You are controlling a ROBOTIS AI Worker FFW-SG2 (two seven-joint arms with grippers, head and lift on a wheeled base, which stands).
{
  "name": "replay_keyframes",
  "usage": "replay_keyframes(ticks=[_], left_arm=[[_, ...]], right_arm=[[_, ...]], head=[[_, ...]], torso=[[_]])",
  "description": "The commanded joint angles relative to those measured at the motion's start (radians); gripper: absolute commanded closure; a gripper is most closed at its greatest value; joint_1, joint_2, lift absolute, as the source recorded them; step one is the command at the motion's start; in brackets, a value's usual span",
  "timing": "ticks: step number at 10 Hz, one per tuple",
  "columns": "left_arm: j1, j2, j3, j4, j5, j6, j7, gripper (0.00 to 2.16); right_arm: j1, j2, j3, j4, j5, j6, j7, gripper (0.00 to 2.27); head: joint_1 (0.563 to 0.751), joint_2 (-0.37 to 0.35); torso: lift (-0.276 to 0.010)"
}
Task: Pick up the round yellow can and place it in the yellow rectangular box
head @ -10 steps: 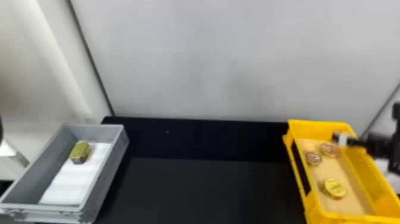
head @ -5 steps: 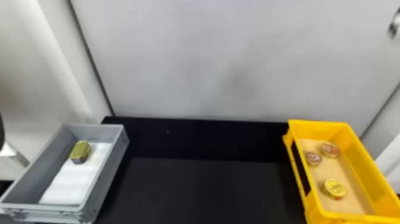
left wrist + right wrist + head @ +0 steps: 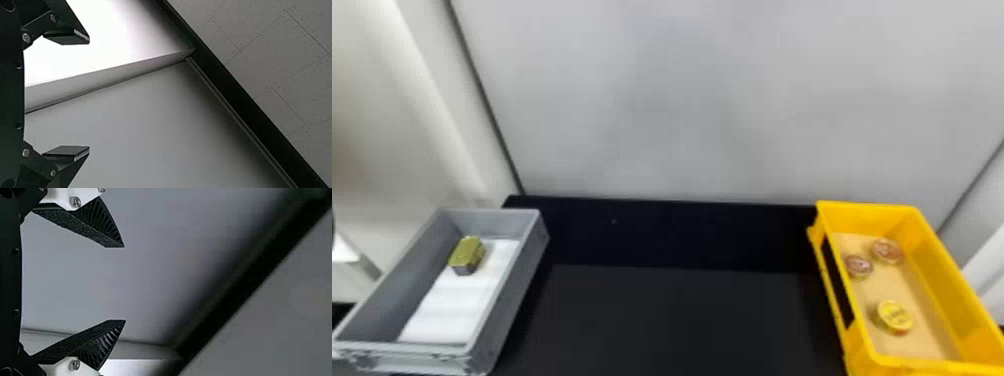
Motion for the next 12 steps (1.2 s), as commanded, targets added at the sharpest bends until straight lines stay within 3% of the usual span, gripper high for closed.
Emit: replay_keyframes(ticks=[1, 3, 8, 11, 12], left_arm=[[0.003, 0.005, -0.001, 0.004, 0.000, 0.000, 0.002, 0.27], [0.003, 0.000, -0.006, 0.004, 0.002, 0.000, 0.003, 0.27], [0.002, 0.008, -0.012, 0.007, 0.002, 0.008, 0.005, 0.27], [-0.005, 0.038, -0.023, 0.007, 0.008, 0.021, 0.005, 0.27], [-0.005, 0.040, -0.021, 0.009, 0.008, 0.021, 0.005, 0.27]], right_arm=[[-0.107, -0.024, 0.051, 0.061, 0.013, -0.241, 0.013, 0.11], [-0.145, -0.073, 0.094, 0.076, 0.031, -0.332, -0.042, 0.12], [-0.136, -0.073, 0.118, 0.069, 0.013, -0.305, -0.070, 0.11], [-0.139, -0.073, 0.123, 0.067, -0.013, -0.284, -0.075, 0.12], [-0.139, -0.073, 0.123, 0.067, -0.015, -0.284, -0.076, 0.12]], head=[[0.663, 0.054], [0.663, 0.054], [0.663, 0.054], [0.663, 0.054], [0.663, 0.054]], torso=[[-0.010], [-0.010], [-0.010], [-0.010], [-0.010]])
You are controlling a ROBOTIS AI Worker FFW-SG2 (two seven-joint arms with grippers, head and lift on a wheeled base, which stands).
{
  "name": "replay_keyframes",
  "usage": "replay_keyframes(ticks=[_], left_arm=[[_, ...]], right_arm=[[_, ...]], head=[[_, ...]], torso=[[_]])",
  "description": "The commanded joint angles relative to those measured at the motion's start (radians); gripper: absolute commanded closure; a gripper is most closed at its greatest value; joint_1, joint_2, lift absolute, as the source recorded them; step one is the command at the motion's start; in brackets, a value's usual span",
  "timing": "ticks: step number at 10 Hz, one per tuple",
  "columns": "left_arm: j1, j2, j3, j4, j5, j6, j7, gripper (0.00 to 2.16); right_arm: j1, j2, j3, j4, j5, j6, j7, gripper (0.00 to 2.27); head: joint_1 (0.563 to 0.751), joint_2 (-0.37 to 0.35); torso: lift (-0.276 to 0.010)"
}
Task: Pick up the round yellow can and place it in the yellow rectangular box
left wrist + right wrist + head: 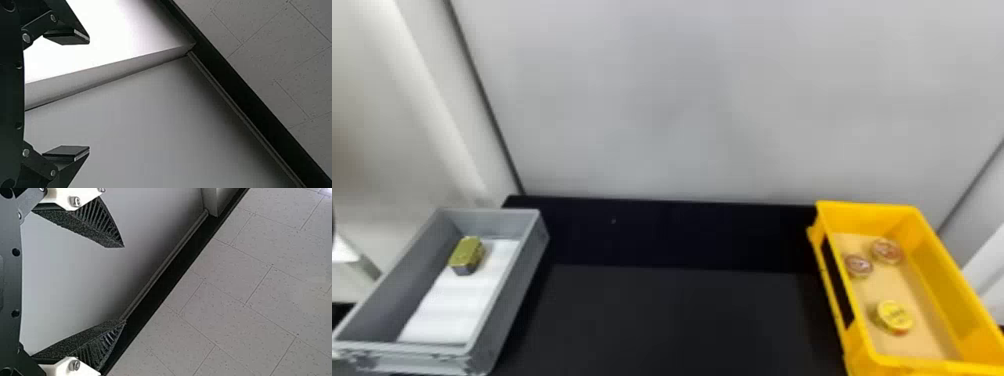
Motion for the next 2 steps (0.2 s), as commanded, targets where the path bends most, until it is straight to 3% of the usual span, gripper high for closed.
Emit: replay_keyframes(ticks=[1, 2], left_arm=[[-0.006, 0.007, 0.004, 0.006, 0.046, 0.006, 0.002, 0.27], [-0.010, 0.009, 0.010, 0.012, 0.075, 0.006, 0.003, 0.27]], right_arm=[[0.000, 0.000, 0.003, -0.003, -0.009, 0.005, -0.004, 0.12], [-0.001, -0.001, 0.001, -0.005, -0.019, 0.014, -0.006, 0.12]], head=[[0.663, 0.054], [0.663, 0.054]], torso=[[-0.010], [-0.010]])
